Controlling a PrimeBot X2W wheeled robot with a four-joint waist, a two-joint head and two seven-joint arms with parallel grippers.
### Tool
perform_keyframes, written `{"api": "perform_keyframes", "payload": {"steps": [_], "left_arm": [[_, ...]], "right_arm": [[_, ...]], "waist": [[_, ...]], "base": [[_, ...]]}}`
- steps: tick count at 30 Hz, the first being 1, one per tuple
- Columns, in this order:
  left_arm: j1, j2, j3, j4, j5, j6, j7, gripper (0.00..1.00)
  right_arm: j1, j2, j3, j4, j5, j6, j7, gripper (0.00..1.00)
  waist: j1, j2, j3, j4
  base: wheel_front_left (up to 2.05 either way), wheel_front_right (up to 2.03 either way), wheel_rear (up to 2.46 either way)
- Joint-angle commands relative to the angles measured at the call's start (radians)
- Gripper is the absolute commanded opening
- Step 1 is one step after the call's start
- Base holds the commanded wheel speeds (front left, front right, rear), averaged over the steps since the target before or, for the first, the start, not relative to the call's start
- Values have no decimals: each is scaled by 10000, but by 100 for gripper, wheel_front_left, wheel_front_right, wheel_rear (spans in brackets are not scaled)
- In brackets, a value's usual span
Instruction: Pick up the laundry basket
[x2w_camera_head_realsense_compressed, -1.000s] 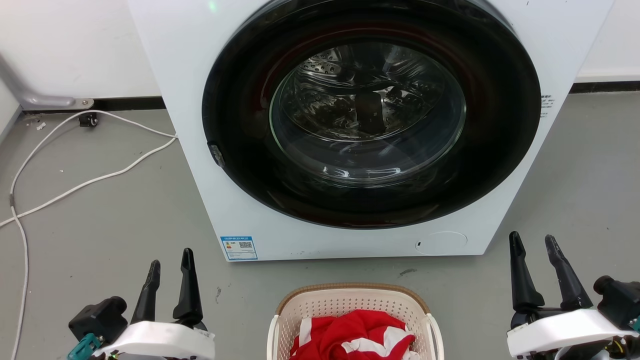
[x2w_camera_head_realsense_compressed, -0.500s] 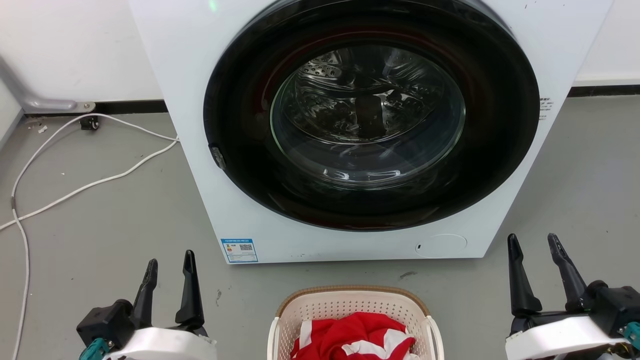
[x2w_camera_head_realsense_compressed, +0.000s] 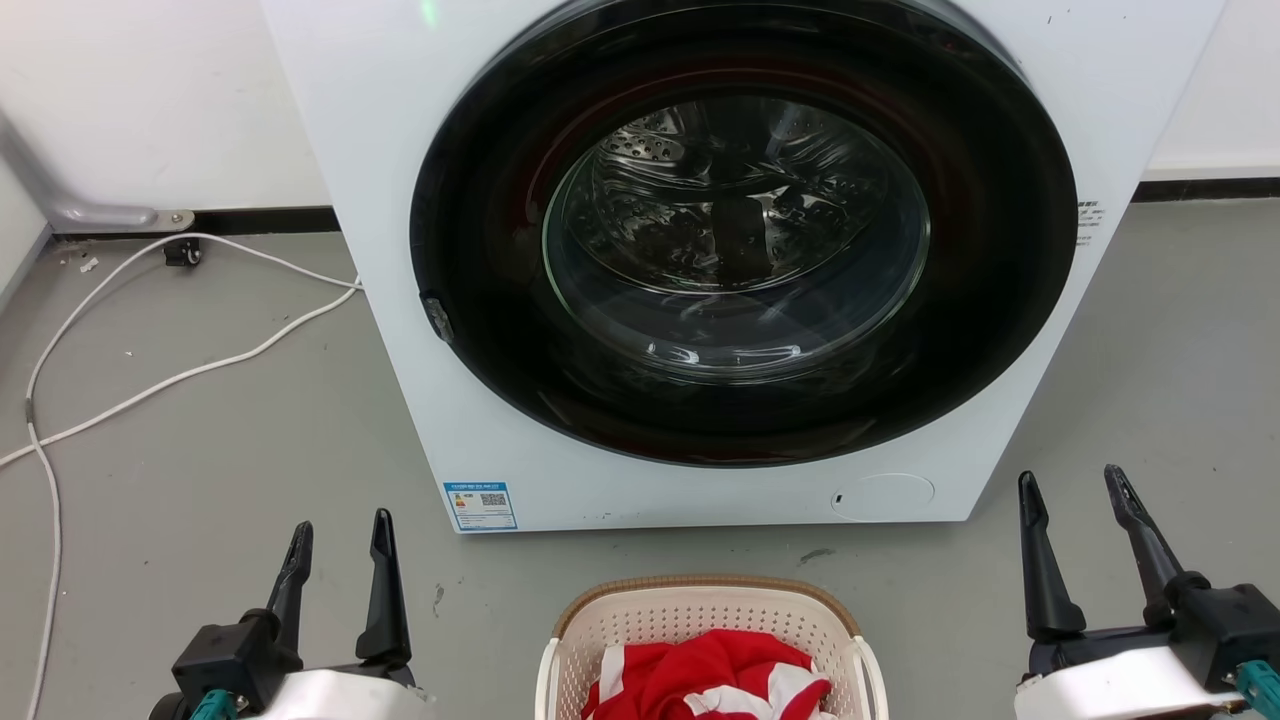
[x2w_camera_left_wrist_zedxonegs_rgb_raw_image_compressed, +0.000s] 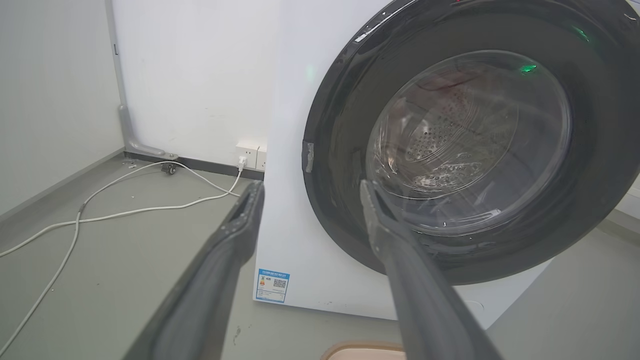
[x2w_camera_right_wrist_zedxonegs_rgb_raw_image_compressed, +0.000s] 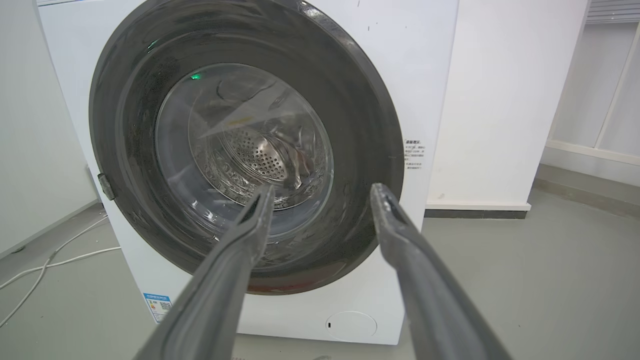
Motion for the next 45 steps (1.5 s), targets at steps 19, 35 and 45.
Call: {"api": "perform_keyframes", "payload": {"steps": [19, 35, 45], "left_arm": [[333, 37, -9, -136, 1464, 105, -429, 100], [414, 36, 15, -70, 1751, 153, -484, 100], [422, 36, 4, -50, 1730, 167, -484, 100]], "right_arm": [[357, -49, -177, 25, -1116, -3, -427, 100], [409, -49, -252, 243, -1064, -3, -485, 100], [411, -48, -231, 287, -956, -3, -485, 100]], "waist": [[0, 0, -94, 14], [0, 0, -108, 0], [0, 0, -119, -1]], "base": [[0, 0, 0], [0, 0, 0], [0, 0, 0]]}}
